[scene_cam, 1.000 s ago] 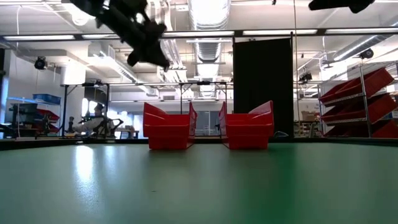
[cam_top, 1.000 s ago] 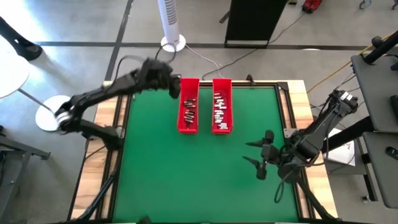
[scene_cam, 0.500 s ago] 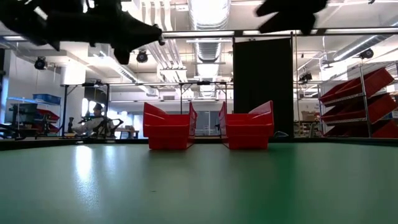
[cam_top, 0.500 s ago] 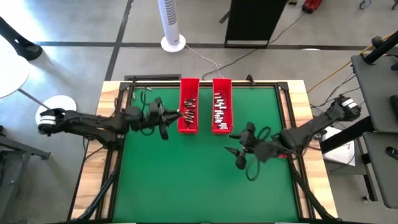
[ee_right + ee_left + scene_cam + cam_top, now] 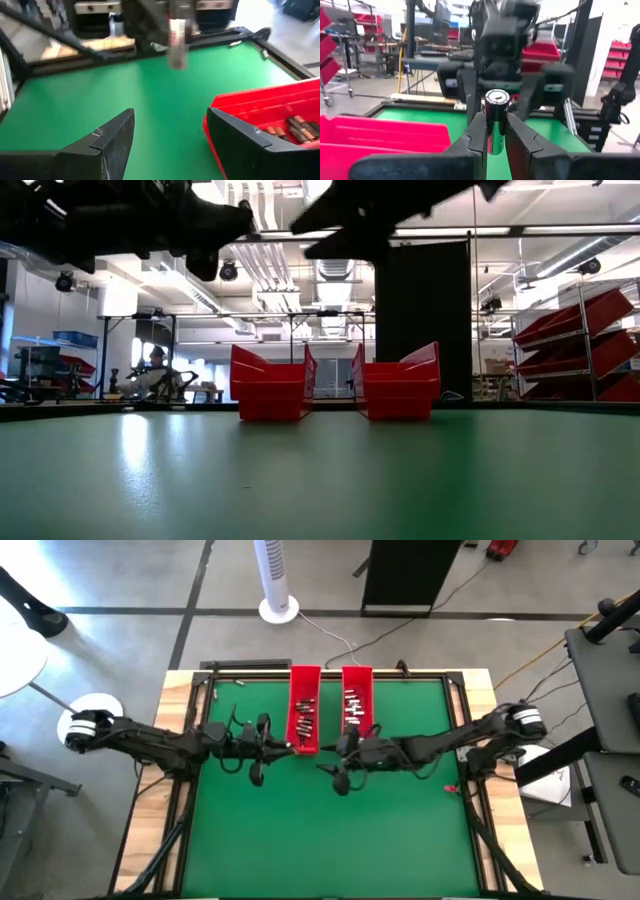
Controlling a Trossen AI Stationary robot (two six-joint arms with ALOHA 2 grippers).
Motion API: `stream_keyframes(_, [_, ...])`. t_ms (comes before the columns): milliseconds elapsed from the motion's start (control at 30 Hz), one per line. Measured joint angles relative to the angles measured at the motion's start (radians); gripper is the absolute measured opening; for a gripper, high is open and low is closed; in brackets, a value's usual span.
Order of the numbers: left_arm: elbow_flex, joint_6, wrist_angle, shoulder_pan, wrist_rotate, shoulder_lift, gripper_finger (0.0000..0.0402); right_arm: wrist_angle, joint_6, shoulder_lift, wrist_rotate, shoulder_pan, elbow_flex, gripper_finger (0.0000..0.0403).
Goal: Sort batteries
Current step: Put the silver battery into the right red bin
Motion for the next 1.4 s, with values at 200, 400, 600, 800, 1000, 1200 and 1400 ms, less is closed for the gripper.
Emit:
stream_keyframes(200, [0.017, 0.000, 0.102, -0.012, 0.029, 0.096, 0.0024, -0.227, -0.038, 0.114, -0.006, 0.000, 0.238, 0.0254])
stream_keyframes(400, [0.026, -0.001, 0.286, -0.040, 0.078, 0.203, 0.0024, -0.270, -0.069, 0.139, 0.001, 0.000, 0.330, 0.0264])
stream_keyframes(600, [0.024, -0.021, 0.438, -0.062, 0.077, 0.303, 0.0024, -0.295, -0.044, 0.137, -0.003, -0.002, 0.354, 0.0232])
stream_keyframes(800, [0.025, -0.033, 0.527, -0.061, 0.072, 0.371, 0.0024, -0.309, -0.012, 0.137, -0.025, 0.000, 0.356, 0.0173])
stream_keyframes(1000, [0.068, -0.045, 0.540, -0.061, 0.069, 0.423, 0.0025, -0.330, -0.002, 0.137, -0.047, 0.001, 0.355, 0.0102])
stream_keyframes(1200, [0.080, -0.048, 0.531, -0.061, 0.061, 0.438, 0.0025, -0.361, 0.023, 0.134, -0.048, 0.001, 0.355, 0.0041])
stream_keyframes(1400, [0.070, -0.048, 0.509, -0.063, 0.014, 0.428, 0.0028, -0.376, 0.025, 0.131, -0.059, 0.000, 0.355, 0.0041])
